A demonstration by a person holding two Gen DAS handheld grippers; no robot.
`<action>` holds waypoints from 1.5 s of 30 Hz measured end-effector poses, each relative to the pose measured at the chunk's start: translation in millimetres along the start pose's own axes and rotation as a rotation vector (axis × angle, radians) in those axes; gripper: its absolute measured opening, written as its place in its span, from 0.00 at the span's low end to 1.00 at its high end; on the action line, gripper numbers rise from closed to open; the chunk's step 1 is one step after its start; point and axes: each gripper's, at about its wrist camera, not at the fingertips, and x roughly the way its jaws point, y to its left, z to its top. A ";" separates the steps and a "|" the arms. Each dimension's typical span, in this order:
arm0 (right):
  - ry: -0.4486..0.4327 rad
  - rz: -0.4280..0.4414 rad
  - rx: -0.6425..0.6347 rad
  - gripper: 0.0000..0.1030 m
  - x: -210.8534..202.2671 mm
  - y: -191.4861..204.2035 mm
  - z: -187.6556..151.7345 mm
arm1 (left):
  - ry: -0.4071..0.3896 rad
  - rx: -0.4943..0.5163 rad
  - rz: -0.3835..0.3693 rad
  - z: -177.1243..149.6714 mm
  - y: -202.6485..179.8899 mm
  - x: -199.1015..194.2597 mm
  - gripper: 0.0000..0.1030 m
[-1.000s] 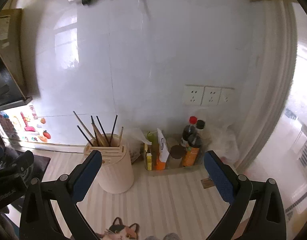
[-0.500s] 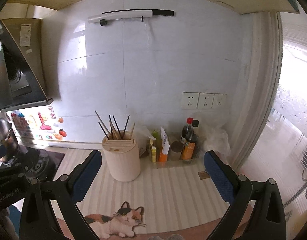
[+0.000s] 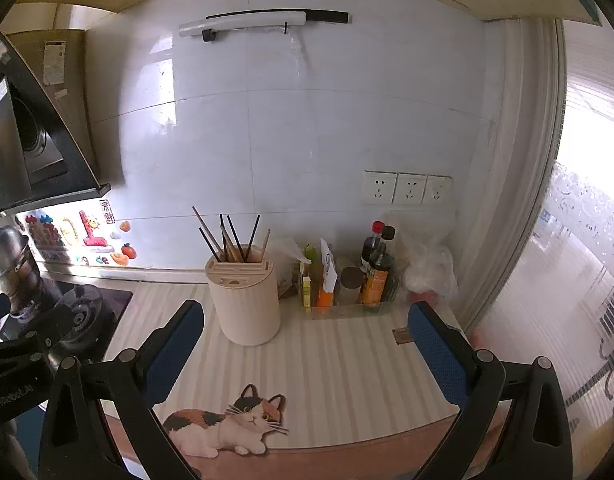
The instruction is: Organize utensils
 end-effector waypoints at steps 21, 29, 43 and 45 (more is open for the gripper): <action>0.026 0.023 -0.017 1.00 -0.2 -8.7 -1.2 | -0.003 0.006 0.011 -2.5 -1.2 -0.1 1.00; 0.023 0.030 -0.025 1.00 -3.7 -5.5 -2.8 | -0.013 0.016 0.001 -2.1 -0.4 -1.1 1.00; 0.013 0.033 -0.025 1.00 -7.0 -0.9 -1.5 | -0.024 0.025 -0.003 -3.1 -1.1 -4.6 1.00; 0.015 0.033 -0.027 1.00 -7.3 -1.2 -2.6 | -0.024 0.025 -0.004 -3.6 -1.1 -5.1 1.00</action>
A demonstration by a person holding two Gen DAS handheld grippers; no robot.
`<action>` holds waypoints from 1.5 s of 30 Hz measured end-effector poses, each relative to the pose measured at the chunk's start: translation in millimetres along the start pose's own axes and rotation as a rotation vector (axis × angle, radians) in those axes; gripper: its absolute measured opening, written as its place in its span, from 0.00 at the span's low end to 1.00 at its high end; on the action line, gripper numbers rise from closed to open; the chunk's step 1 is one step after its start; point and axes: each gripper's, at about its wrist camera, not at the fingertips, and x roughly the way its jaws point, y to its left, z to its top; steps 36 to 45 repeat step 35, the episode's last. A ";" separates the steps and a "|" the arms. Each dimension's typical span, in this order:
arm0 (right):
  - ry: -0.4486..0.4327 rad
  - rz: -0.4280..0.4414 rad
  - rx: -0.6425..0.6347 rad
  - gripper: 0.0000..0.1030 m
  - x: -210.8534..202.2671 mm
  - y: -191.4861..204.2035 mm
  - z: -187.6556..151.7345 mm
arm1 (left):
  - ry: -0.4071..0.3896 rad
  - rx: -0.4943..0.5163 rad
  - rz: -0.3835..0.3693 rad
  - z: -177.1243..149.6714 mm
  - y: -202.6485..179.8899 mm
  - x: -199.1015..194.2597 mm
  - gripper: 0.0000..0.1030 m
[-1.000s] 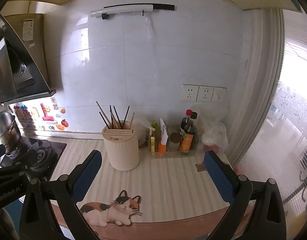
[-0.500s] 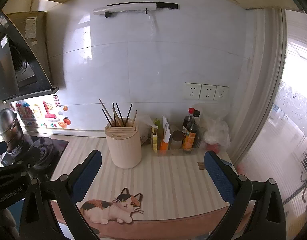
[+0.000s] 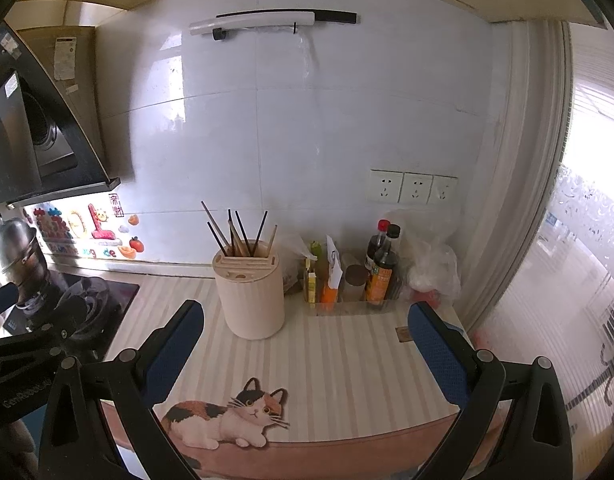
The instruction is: Organize utensils
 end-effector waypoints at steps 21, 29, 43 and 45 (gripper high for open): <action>-0.007 0.000 -0.005 1.00 -1.4 -0.8 -0.1 | -0.002 0.000 -0.001 -0.4 1.9 -0.8 1.00; -0.012 0.000 -0.008 1.00 -1.1 -3.6 1.1 | -0.005 -0.017 0.006 5.1 -2.2 -2.5 1.00; -0.015 0.004 -0.007 1.00 -1.9 -5.5 2.5 | -0.010 -0.030 0.013 8.2 -4.5 -2.1 1.00; -0.015 0.004 -0.007 1.00 -1.9 -5.5 2.5 | -0.010 -0.030 0.013 8.2 -4.5 -2.1 1.00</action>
